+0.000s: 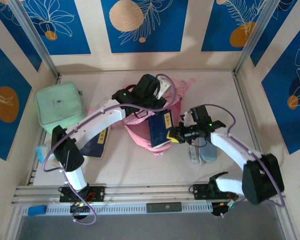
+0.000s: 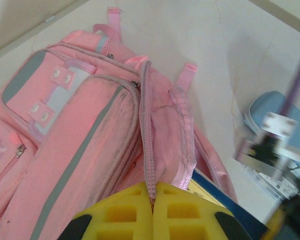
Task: Pack the student bag
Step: Place the book in the student bag.
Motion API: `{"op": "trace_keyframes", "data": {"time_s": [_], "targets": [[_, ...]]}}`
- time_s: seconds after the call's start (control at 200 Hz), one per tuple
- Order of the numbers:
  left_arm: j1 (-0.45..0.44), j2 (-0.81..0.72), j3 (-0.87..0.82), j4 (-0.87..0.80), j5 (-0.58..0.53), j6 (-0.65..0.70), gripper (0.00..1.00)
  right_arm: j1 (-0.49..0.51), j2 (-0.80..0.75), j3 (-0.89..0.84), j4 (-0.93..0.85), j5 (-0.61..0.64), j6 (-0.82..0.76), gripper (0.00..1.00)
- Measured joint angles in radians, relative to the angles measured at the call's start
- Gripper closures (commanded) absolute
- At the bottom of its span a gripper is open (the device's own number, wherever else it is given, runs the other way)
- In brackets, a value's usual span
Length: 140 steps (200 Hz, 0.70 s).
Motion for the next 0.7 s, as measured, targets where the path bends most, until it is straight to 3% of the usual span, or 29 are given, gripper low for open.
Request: {"op": "trace_keyframes", "data": {"time_s": [0.09, 0.3, 0.395, 0.57, 0.7], "targets": [[0.0, -0.012, -0.004, 0.001, 0.002, 0.0, 1.0, 0.015, 0.116, 0.076, 0.076, 0.02, -0.011, 0.97], [0.0, -0.021, -0.005, 0.024, 0.003, -0.006, 1.0, 0.013, 0.321, 0.19, 0.196, 0.089, -0.028, 0.64], [0.0, -0.021, -0.007, 0.031, -0.008, -0.007, 1.0, -0.001, 0.37, 0.212, 0.204, 0.123, -0.035, 0.53], [0.0, -0.021, -0.007, 0.034, -0.019, -0.006, 1.0, -0.015, 0.317, 0.2, 0.14, 0.224, -0.049, 0.53], [0.0, -0.021, -0.007, 0.034, -0.019, -0.007, 1.0, 0.023, 0.171, 0.135, 0.086, 0.315, -0.048, 0.67]]}}
